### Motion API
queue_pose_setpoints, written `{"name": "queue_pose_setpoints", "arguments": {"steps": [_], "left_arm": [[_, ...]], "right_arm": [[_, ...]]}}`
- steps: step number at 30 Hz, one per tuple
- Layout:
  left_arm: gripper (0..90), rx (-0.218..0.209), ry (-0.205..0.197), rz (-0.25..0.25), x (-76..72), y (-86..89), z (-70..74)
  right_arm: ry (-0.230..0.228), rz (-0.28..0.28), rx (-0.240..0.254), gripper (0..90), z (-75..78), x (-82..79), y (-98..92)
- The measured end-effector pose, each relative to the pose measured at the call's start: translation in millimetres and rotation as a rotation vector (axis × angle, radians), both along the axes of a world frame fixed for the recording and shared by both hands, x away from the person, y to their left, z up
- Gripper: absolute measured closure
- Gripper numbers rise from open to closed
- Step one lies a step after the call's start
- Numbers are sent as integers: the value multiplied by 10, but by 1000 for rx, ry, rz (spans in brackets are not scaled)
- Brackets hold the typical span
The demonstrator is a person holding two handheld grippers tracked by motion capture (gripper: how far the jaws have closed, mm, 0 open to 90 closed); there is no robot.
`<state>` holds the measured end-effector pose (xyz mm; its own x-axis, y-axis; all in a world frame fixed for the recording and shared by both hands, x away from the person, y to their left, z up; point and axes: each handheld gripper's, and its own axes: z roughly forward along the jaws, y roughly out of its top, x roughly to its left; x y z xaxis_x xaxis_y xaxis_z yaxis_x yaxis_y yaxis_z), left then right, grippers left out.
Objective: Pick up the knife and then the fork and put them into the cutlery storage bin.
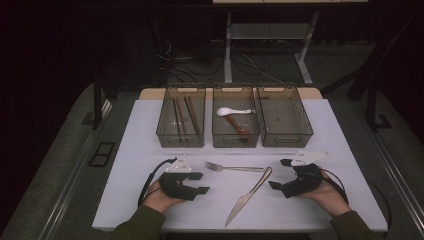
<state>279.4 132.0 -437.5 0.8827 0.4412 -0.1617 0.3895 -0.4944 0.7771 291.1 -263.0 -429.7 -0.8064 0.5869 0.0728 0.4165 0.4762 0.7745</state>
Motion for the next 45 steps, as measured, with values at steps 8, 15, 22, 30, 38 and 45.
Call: {"name": "queue_pose_setpoints", "arguments": {"steps": [8,15,22,30,38,45], "left_arm": [[163,-16,-21,37,-89,146,-41],[105,-54,-33,43,-98,247,-64],[2,-66,-44,59,-84,280,-67],[0,-55,-42,39,-68,262,-82],[0,-53,-39,35,-63,255,-82],[0,-44,-35,26,-56,245,-87]], "right_arm": [[23,107,-20,275,103,306,292],[32,163,-19,390,134,486,598],[47,233,-51,522,79,631,939],[51,340,-165,666,0,731,1211],[71,382,-200,765,-99,798,1239],[31,417,-203,830,-144,811,1236]]}}
